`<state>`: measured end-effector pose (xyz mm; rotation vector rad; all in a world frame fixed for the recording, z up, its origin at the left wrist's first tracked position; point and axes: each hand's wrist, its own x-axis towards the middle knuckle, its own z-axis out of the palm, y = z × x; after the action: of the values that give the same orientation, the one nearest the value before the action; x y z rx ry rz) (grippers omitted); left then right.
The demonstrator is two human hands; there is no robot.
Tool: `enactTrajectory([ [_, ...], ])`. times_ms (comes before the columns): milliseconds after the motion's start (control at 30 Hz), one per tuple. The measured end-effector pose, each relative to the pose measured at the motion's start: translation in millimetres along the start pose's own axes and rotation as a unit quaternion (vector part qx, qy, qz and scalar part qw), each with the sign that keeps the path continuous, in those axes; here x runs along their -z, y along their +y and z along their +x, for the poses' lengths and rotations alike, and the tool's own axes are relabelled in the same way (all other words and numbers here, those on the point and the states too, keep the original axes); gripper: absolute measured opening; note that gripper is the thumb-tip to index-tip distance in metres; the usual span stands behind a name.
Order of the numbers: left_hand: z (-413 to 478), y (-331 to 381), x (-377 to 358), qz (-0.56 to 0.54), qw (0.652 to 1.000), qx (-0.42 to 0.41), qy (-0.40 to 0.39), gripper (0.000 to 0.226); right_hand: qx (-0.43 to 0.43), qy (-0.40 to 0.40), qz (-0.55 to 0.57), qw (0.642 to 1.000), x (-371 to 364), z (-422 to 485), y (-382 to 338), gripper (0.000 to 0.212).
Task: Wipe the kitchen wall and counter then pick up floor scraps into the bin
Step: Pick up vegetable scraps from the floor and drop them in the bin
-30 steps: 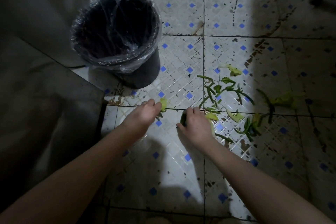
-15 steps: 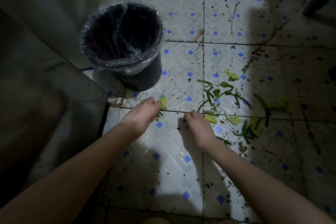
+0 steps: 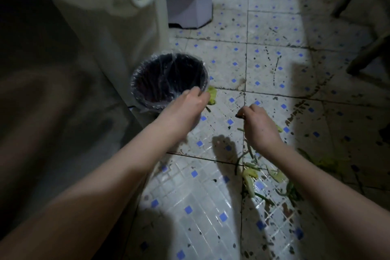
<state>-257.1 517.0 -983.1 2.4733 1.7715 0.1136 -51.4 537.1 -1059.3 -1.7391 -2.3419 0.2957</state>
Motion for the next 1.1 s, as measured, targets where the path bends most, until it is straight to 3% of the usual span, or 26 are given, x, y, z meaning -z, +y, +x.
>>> enactTrajectory([
  [67,4.4,-10.3,11.3,0.016,0.999,0.014,0.027,0.023,0.011,0.011,-0.002,1.0,11.9,17.0,-6.7,0.038],
  [167,8.7,-28.8,22.7,0.049,0.997,0.029,0.049,0.041,0.046,0.039,0.002,0.998,30.1,45.7,-24.2,0.034],
  [500,8.5,-56.0,17.9,0.086,0.983,0.162,0.023,0.055,0.122,0.064,0.037,0.99,53.8,106.9,-98.5,0.029],
  [767,-11.8,-53.4,1.1,0.07,0.974,0.215,0.015,0.051,0.145,0.01,0.081,0.986,25.8,109.5,-117.5,0.037],
  [1100,2.0,-25.9,3.0,0.093,0.978,0.172,0.072,0.027,0.096,0.002,-0.006,0.995,26.2,74.2,-50.6,0.039],
])
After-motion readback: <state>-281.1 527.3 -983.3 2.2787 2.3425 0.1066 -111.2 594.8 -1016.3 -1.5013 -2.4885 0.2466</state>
